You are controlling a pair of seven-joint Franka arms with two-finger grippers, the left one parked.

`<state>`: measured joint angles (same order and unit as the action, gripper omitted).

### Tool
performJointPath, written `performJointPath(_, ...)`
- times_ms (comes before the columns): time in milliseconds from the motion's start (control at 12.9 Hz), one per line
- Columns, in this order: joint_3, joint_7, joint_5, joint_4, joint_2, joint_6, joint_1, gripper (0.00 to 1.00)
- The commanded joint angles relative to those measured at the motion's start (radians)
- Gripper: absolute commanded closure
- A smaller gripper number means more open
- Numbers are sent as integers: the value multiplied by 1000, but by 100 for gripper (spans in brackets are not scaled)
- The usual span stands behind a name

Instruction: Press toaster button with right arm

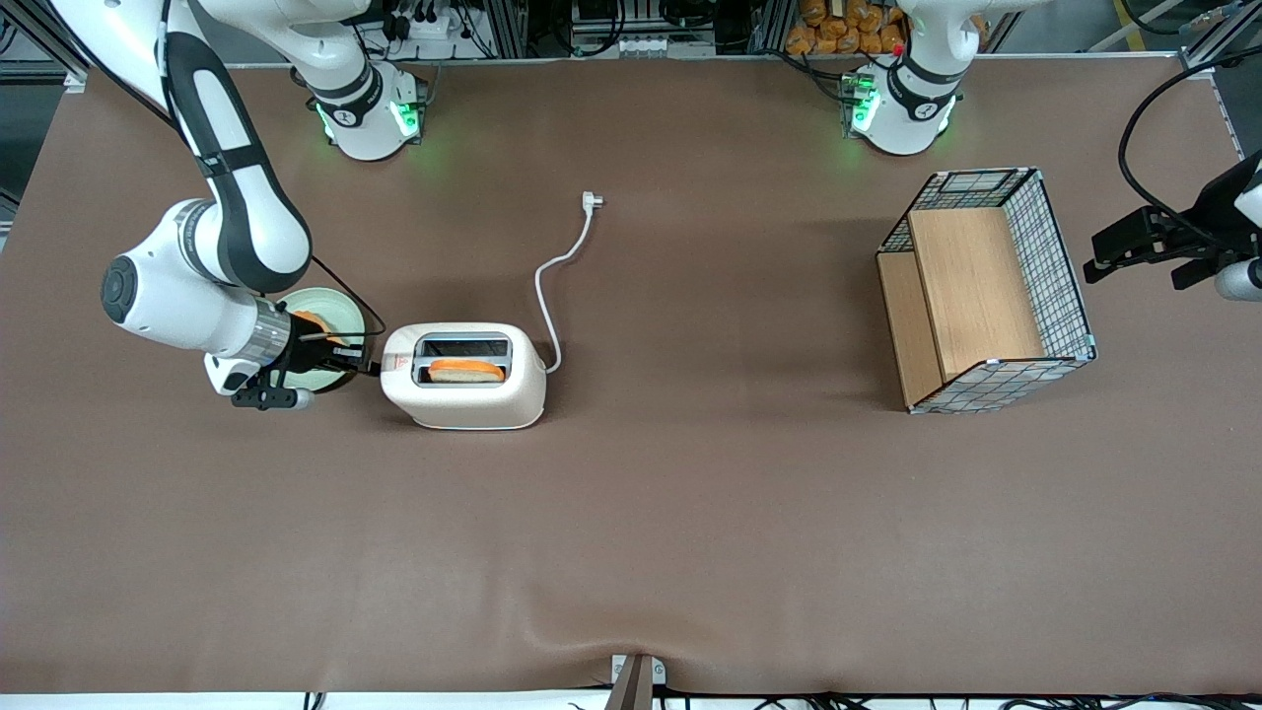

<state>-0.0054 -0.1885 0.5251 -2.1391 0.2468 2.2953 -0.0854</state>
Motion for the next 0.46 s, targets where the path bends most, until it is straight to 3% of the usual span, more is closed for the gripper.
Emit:
performJointPath(0, 4, -57, 38, 2, 28, 35, -2, 100)
performJointPath(387, 4, -74, 45, 2, 43, 50, -2, 100)
